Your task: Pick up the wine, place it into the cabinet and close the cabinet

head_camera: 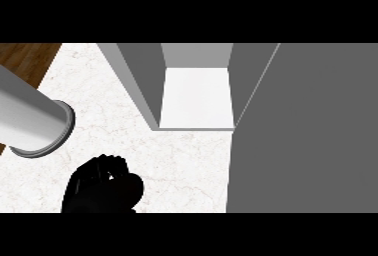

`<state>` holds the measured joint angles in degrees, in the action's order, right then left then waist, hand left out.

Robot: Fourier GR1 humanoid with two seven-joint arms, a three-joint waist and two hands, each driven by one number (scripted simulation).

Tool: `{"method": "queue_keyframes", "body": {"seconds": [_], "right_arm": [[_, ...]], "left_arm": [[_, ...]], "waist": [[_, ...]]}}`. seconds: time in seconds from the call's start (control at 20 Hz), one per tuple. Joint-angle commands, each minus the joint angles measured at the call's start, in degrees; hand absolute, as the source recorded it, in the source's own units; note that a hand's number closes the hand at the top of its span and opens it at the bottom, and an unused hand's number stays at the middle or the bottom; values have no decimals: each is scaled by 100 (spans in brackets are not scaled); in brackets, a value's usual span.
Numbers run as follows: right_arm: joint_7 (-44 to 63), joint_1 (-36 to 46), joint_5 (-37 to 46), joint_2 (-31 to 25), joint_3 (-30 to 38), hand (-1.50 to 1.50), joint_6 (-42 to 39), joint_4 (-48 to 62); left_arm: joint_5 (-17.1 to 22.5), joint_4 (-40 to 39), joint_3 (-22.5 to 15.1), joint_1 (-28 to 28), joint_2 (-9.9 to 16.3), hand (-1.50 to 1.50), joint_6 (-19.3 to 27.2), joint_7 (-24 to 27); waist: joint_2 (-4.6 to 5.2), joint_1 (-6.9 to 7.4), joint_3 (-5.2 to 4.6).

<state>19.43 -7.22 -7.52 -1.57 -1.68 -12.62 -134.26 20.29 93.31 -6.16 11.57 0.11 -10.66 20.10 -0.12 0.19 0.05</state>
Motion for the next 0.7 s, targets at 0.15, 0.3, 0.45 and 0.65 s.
{"method": "queue_keyframes", "body": {"seconds": [0.15,0.3,0.45,0.65], "right_arm": [[-30,350,-60,6,140,-150,69,290],[-125,111,-207,22,181,-150,-13,147],[-313,7,428,148,-352,-150,120,319],[-93,-71,-213,-83,228,-150,-109,42]], "left_arm": [[278,727,-570,-883,-10,150,1413,-1188],[176,780,-743,-1247,-11,150,1878,-1215],[-1,289,-867,-1755,-11,150,2137,-969],[24,-498,-919,-2489,-11,150,2645,-677]], "waist": [[12,-26,-3],[10,-34,-3],[14,-36,-5],[14,-62,-5]]}}
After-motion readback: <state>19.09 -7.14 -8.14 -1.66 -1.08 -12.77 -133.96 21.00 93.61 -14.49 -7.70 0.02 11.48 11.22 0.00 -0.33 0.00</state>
